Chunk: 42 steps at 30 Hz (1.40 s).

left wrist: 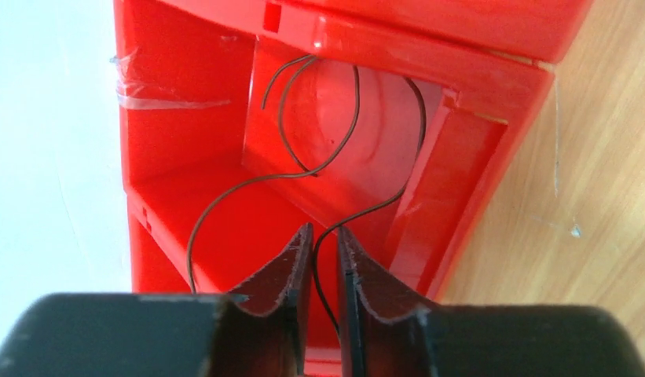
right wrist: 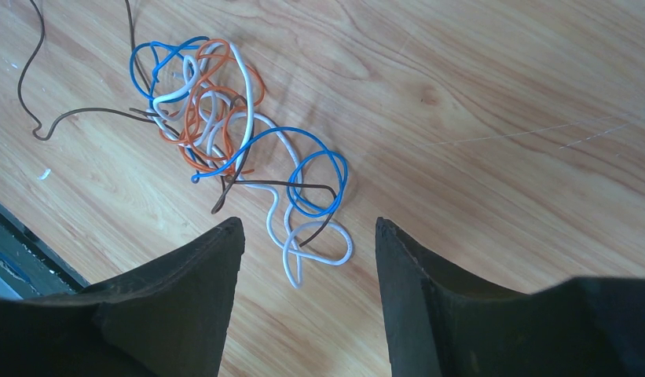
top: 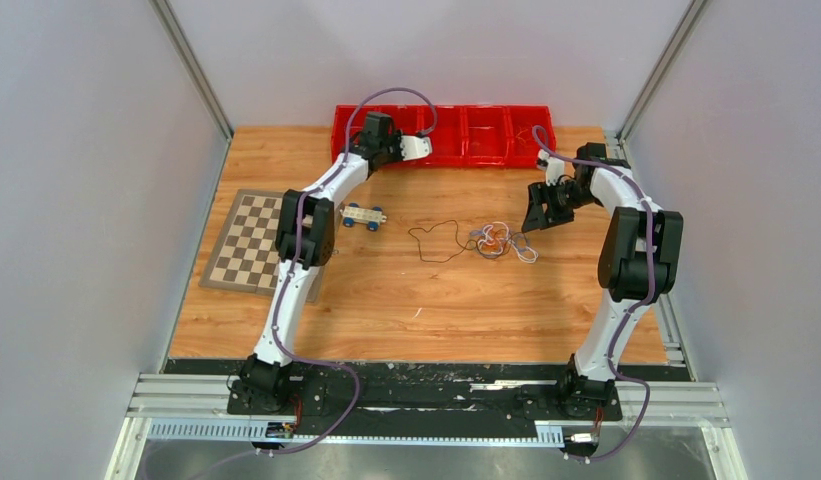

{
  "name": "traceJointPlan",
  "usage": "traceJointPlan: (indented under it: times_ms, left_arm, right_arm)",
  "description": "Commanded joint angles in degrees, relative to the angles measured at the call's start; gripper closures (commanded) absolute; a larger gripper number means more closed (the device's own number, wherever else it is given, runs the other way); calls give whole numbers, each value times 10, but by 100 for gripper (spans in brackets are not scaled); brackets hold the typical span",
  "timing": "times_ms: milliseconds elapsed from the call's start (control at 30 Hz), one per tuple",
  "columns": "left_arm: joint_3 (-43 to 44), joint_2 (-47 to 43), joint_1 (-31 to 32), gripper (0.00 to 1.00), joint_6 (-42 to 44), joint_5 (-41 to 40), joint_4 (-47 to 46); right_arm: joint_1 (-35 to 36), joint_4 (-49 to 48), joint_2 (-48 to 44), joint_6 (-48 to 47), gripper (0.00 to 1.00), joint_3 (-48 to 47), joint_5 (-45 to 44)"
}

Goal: Untangle the cables

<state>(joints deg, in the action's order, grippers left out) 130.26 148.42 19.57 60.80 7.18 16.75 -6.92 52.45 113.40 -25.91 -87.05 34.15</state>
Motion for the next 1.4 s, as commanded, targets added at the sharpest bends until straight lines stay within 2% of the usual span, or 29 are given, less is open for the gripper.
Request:
traceJointPlan:
  times_ms: [0, 100, 167, 300, 533, 767, 1233, 1367]
  left_arm:
    - [11, 1, 4, 80, -13, -12, -37]
    - [-7, -14, 10, 94, -48, 14, -87]
    - [-10, -20, 14, 100, -78, 32, -112]
    - [-11, -20, 20, 100, -130, 47, -177]
    - [-3, -14, 24, 100, -197, 111, -222]
    - [9, 5, 23, 100, -259, 127, -261]
    - [26, 29, 16, 100, -317, 170, -287]
    - [28, 29, 17, 100, -309, 177, -278]
  right_arm:
    - [-3, -18, -2, 7, 39, -5, 16]
    - [-4, -20, 0, 12, 39, -7, 19]
    - [-3, -21, 0, 13, 39, -7, 21]
    - [-4, -24, -2, 14, 40, 1, 21]
    - [-7, -30, -8, 15, 40, 14, 22]
    - [-12, -32, -12, 15, 40, 20, 22]
    - [-17, -32, -11, 16, 40, 20, 21]
    - [-18, -31, -11, 17, 40, 18, 21]
